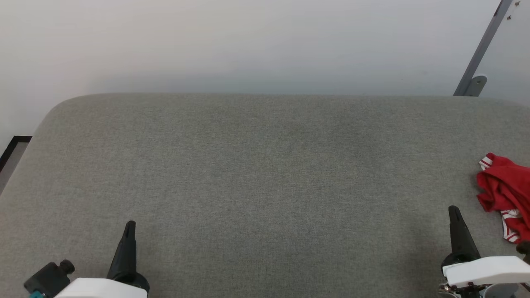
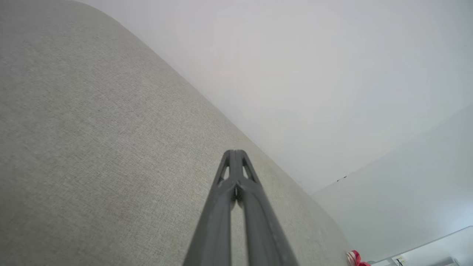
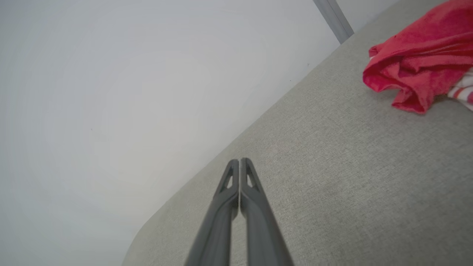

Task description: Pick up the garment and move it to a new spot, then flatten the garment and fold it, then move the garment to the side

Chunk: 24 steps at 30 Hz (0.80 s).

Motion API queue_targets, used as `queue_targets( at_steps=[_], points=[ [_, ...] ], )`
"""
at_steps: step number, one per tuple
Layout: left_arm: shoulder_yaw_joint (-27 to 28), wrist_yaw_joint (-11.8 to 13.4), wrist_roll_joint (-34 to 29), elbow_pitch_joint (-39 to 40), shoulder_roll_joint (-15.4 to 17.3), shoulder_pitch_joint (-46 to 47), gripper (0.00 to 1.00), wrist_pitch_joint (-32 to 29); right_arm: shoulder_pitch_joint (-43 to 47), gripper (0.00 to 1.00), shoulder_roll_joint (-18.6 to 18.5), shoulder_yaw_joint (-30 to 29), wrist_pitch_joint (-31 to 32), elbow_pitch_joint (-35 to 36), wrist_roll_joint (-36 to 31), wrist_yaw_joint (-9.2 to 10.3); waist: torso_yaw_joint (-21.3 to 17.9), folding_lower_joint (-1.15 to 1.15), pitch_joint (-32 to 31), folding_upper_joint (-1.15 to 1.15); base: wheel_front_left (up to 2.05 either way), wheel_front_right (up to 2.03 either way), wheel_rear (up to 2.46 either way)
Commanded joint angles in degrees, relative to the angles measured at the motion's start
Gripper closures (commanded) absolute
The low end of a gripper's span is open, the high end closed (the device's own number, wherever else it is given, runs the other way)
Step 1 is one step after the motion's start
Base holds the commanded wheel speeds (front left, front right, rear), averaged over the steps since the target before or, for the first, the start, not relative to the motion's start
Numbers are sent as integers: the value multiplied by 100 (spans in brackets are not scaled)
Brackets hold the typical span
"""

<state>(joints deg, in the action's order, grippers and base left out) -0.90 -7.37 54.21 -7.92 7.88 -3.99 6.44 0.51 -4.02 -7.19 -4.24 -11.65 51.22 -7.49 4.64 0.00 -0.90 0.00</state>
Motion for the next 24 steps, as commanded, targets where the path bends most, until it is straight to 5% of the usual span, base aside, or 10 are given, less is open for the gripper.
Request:
queue_targets(
  at_steps=[1,24],
  points=[
    [51,-9,198,32,25,160,100,-53,-150,100,-10,9,57,36,187,-1,-9,0,2,0,0,0,0],
    [211,-13,1514,-181,-99,470,100,-417,-342,100,35,28,416,-55,1541,-1,-131,0,31,0,0,0,0]
  ],
)
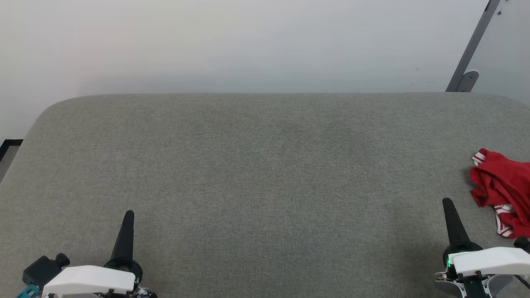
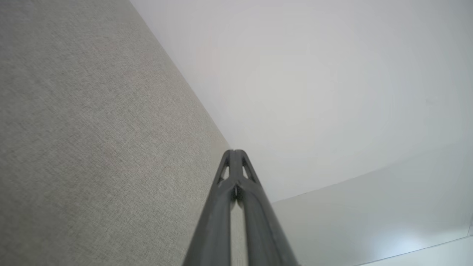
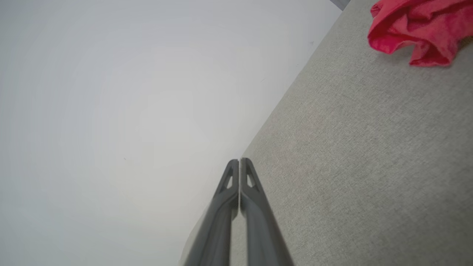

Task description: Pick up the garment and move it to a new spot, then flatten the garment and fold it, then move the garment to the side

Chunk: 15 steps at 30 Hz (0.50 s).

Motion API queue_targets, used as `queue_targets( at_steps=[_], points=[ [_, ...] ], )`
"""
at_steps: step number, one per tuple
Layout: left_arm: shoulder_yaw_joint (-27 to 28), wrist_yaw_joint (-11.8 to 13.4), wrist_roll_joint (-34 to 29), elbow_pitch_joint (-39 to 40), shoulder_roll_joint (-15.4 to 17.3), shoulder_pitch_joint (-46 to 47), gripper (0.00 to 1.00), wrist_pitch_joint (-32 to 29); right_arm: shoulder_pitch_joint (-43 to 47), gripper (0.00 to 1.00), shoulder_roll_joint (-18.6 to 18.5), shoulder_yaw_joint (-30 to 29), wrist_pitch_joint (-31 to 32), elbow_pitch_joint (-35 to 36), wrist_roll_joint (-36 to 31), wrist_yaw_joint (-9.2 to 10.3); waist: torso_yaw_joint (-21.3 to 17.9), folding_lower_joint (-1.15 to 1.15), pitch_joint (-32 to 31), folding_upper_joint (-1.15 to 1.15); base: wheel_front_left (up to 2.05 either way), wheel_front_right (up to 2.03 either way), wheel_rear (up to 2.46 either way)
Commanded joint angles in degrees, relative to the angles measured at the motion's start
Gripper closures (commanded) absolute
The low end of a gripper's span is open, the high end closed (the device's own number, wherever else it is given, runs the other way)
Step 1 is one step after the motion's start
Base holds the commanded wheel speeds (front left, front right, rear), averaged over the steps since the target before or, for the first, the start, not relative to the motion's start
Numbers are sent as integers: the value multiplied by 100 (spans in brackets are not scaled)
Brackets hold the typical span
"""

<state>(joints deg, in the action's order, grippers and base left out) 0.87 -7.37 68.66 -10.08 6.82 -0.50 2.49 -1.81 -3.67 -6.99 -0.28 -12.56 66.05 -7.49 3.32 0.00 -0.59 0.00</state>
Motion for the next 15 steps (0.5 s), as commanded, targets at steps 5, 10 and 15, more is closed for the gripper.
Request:
queue_targets(
  at_steps=[5,10,15],
  points=[
    [70,-13,326,-9,-18,190,100,-103,-156,100,11,13,92,20,332,-1,-27,0,6,0,0,0,0],
    [105,-14,584,-54,-41,236,100,-173,-185,100,18,16,160,2,592,-1,-55,0,13,0,0,0,0],
    [138,-15,822,-94,-65,306,100,-243,-225,100,27,20,230,-17,838,-1,-83,0,19,0,0,0,0]
  ],
)
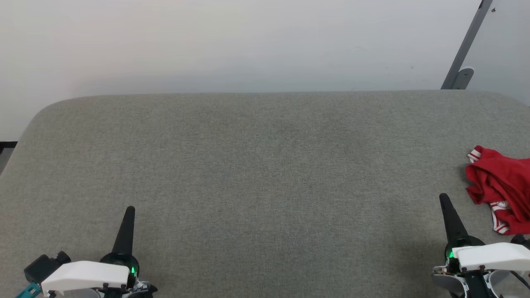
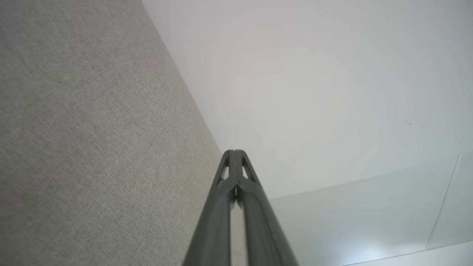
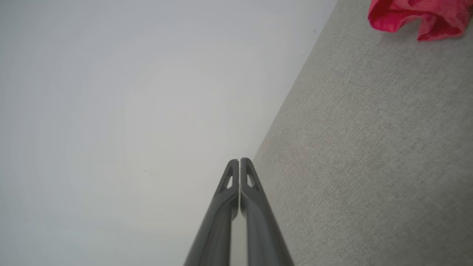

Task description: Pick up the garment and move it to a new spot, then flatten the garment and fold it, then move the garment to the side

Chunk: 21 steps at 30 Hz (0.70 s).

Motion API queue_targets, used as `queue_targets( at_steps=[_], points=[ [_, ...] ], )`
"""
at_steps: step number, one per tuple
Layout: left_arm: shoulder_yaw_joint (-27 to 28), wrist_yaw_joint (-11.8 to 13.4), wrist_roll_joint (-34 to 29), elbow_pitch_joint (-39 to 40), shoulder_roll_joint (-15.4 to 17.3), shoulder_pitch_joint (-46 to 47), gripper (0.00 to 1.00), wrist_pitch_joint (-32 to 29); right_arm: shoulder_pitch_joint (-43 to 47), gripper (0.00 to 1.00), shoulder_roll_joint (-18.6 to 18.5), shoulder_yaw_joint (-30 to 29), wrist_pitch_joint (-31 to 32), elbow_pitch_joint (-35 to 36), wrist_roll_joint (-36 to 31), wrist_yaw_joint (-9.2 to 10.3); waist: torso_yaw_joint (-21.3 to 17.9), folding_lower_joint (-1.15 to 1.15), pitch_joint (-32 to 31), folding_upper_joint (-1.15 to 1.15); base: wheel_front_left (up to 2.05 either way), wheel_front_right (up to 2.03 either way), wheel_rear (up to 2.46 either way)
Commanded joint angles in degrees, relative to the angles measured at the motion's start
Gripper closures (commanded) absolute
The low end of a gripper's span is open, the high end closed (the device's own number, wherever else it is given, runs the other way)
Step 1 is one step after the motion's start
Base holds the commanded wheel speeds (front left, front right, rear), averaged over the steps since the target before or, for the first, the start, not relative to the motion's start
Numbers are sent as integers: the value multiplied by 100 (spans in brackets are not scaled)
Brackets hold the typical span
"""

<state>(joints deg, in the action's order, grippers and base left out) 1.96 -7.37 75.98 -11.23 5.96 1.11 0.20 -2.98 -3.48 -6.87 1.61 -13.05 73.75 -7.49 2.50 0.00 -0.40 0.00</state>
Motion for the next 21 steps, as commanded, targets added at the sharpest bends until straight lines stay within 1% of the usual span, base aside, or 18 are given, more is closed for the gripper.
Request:
queue_targets(
  at_steps=[1,21],
  points=[
    [37,-15,142,14,15,157,100,-29,-117,100,10,9,55,29,118,-1,-6,0,2,0,0,0,0],
    [170,-18,968,-137,-91,360,100,-291,-240,100,40,23,288,-41,1009,0,-117,0,27,0,0,0,0]
  ],
)
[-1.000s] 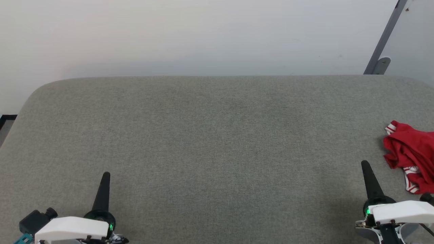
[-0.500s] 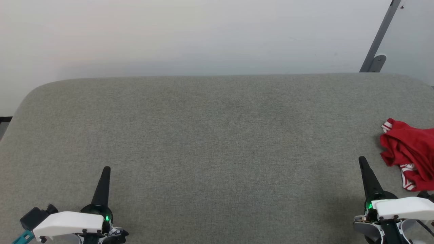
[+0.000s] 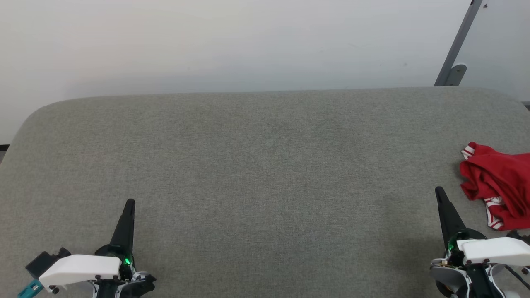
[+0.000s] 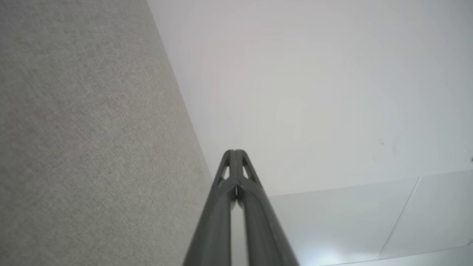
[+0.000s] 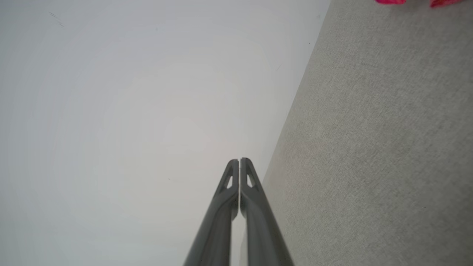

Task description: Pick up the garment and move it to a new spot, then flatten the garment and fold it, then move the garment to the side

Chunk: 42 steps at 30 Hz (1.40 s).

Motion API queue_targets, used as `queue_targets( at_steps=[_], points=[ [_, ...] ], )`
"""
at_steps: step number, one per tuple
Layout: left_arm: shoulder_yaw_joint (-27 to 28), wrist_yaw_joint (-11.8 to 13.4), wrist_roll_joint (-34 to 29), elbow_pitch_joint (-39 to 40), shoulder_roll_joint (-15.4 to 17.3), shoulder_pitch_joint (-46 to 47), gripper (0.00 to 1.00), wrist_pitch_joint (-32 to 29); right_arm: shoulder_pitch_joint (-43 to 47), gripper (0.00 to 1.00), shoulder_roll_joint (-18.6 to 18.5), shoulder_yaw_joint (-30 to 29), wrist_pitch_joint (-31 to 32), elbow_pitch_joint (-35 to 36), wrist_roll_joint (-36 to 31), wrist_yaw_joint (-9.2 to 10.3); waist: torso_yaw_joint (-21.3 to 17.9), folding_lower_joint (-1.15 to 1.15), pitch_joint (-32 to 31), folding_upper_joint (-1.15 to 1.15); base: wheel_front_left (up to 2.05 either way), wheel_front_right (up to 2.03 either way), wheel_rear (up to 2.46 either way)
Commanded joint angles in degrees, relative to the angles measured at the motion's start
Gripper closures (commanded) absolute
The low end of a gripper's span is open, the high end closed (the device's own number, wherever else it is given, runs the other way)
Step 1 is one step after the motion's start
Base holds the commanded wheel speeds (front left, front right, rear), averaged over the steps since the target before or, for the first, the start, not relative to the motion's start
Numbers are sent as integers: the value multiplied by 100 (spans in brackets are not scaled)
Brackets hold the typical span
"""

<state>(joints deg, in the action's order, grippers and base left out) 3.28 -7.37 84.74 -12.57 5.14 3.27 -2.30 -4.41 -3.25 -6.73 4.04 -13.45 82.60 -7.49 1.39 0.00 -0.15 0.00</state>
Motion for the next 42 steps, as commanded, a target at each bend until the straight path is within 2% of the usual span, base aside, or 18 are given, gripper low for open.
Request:
queue_targets(
  at_steps=[1,24,42],
  points=[
    [44,-18,132,-10,-14,154,100,-57,-103,100,18,8,56,-3,161,0,-12,0,3,0,0,0,0],
    [180,-21,929,-151,-113,333,100,-319,-216,100,44,22,270,-68,1014,0,-139,0,33,0,0,0,0],
    [212,-21,869,-150,-137,330,100,-335,-198,100,42,23,265,-67,990,0,-139,0,32,0,0,0,0]
  ],
)
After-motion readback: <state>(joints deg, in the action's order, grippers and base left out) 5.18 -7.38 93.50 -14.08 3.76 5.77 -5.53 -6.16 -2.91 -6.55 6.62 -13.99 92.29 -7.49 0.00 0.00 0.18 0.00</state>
